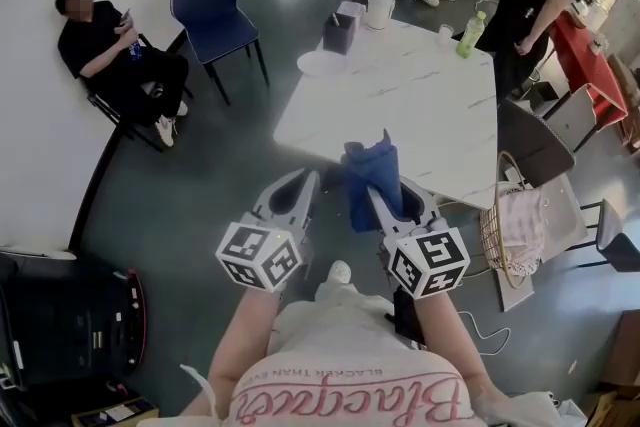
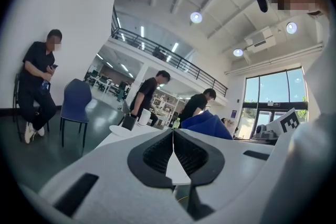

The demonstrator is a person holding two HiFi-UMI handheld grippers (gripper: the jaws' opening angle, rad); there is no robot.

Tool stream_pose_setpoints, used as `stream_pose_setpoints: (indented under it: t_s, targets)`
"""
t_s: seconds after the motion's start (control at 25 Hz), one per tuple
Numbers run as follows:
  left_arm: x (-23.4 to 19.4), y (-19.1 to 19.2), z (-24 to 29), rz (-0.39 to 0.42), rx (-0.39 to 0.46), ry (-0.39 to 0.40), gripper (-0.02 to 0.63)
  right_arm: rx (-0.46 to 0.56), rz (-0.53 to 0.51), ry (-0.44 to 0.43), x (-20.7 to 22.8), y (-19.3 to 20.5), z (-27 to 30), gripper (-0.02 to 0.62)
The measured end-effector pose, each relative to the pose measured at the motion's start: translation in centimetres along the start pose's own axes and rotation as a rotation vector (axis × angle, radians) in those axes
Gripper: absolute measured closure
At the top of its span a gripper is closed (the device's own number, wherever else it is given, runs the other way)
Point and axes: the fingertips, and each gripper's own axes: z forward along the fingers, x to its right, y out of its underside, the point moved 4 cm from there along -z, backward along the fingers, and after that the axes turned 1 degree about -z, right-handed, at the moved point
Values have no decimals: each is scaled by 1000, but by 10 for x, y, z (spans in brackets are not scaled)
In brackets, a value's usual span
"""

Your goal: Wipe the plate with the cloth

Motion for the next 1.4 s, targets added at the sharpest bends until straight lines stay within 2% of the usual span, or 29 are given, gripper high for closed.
stream_pose_setpoints:
  t_s: [0.32, 0.6, 0.88, 1.08, 1.4]
  targets:
    - [-29, -14, 53, 18, -13, -38, 601, -8, 8, -37, 41, -14, 55, 480]
    - [-49, -18, 79, 17, -28, -51, 601, -25, 11, -64, 56, -16, 83, 480]
    - [-73, -24, 111, -3, -25, -55, 601, -34, 25, -39, 77, -17, 106, 480]
    - [-100, -26, 142, 20, -101, -60, 601, -43, 37, -8, 98, -21, 131, 480]
    - [-160, -33, 198, 0, -162, -73, 601, -64, 64, 1, 126, -28, 204, 480]
